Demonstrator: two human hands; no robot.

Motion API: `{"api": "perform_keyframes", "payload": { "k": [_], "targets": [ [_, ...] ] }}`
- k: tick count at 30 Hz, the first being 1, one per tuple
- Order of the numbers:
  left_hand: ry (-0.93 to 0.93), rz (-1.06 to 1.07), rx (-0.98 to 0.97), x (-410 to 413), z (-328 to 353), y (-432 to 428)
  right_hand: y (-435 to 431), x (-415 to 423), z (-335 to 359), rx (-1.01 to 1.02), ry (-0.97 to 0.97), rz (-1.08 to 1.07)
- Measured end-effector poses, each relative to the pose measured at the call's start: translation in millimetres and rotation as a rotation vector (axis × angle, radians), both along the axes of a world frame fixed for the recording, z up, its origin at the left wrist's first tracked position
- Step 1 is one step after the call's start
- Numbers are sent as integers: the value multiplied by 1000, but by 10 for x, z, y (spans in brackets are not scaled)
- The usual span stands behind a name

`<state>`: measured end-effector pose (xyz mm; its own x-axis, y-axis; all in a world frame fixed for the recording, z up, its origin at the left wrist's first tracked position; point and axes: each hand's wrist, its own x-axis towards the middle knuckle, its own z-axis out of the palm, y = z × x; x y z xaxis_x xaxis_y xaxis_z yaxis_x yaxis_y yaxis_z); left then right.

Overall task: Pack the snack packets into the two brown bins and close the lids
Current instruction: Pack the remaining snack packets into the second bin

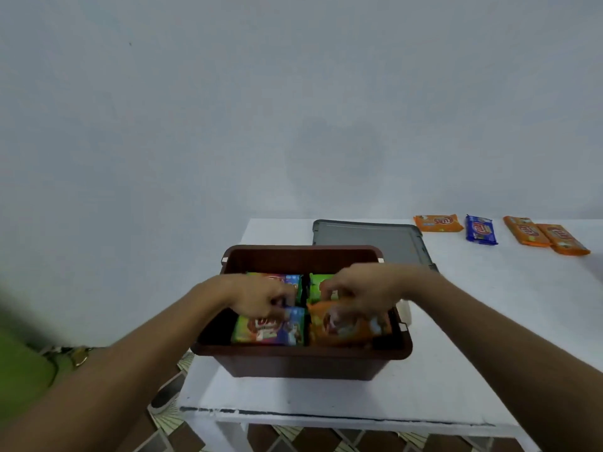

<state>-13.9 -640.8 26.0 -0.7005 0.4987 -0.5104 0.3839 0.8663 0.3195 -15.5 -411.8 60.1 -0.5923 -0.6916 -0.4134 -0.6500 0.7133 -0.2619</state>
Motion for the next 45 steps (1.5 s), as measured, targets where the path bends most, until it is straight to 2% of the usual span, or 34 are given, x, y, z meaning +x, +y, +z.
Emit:
{"api": "perform_keyframes", "payload": {
  "k": [4, 14, 17, 20, 24, 28, 31, 40, 42, 45],
  "targets": [
    [134, -113, -96, 41, -39, -9, -59, 37, -306, 155, 50, 30],
    [128, -156, -225, -106, 59, 102, 20, 48, -286, 158, 74, 71],
    [118, -145, -200, -201, 121, 174, 141, 65, -178, 61, 118, 42],
    [109, -98, -51, -290, 231, 361, 420, -6, -18, -143, 239, -68],
    [355, -119, 111, -433, 330, 786, 1072, -250, -11, -343, 404, -243],
    [506, -127, 245, -577, 368, 1392, 1970, -505, -320, -383, 424, -468],
    [528, -121, 289, -756, 310, 1974, 2634, -665, -588, -333, 370, -605],
    [333, -64, 17, -1446, -184, 3504, 3717, -1387, -1215, -231, 284, -999],
    [304, -21, -1, -1576, -323, 3745, 3825, -1580, -1300, -217, 310, -1101],
    [361, 15, -76, -1754, -555, 4037, 3962, -1821, -1430, -154, 417, -1210]
  ]
}}
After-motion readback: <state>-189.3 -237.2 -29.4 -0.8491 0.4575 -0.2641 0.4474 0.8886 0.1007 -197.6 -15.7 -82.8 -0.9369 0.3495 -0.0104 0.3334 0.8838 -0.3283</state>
